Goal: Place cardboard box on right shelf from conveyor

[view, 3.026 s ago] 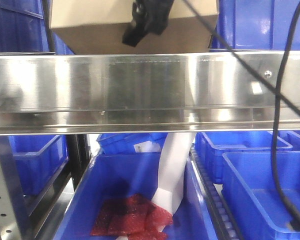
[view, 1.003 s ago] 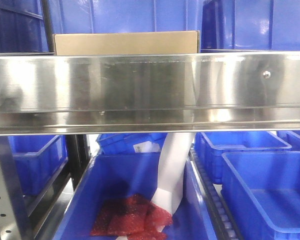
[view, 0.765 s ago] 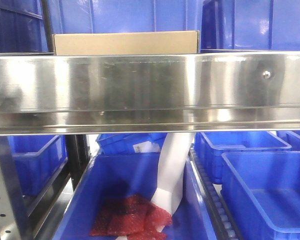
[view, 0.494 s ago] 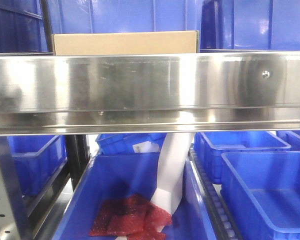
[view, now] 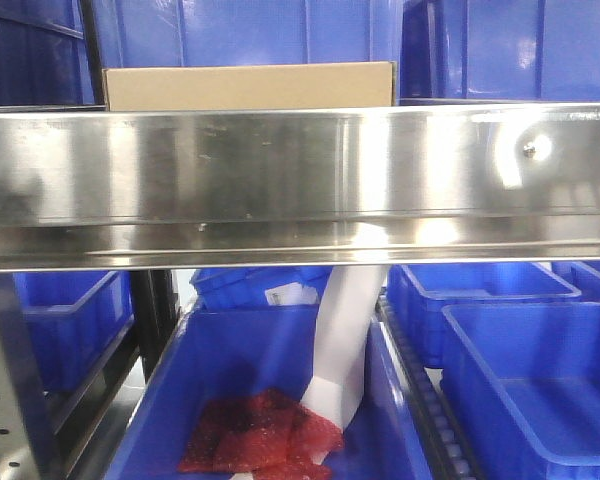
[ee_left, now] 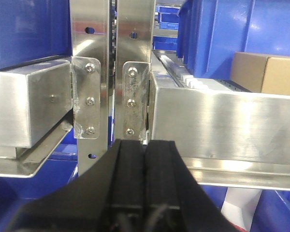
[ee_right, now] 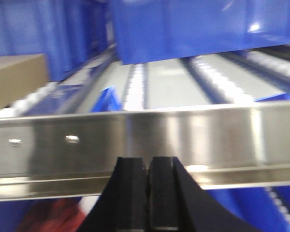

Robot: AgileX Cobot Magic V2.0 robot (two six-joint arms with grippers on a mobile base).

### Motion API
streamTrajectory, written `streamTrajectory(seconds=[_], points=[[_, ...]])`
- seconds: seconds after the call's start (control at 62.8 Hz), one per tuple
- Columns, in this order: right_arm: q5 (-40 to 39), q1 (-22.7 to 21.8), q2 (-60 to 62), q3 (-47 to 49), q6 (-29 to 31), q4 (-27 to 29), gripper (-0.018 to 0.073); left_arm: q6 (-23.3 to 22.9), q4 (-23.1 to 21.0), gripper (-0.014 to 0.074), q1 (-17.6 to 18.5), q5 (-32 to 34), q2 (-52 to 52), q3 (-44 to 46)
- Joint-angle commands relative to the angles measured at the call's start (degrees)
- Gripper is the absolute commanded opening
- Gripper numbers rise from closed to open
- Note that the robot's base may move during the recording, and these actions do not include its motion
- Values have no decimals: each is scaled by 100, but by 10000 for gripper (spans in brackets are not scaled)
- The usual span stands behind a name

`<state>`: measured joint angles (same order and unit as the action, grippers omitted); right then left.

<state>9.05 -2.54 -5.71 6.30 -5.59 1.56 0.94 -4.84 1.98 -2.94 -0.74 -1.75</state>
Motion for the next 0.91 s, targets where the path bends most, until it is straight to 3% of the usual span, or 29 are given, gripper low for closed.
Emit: streamTrajectory(seconds=[0.0, 0.398, 0.892], points=[[-547, -234, 281, -28, 80, 3, 34, -29, -37, -119, 0, 519, -66, 21], [-939, -354, 710, -769, 254, 3, 34, -29, -37, -119, 0, 519, -66, 21], [-936, -354, 710, -769, 254, -2, 34, -29, -37, -119, 0, 519, -66, 21]])
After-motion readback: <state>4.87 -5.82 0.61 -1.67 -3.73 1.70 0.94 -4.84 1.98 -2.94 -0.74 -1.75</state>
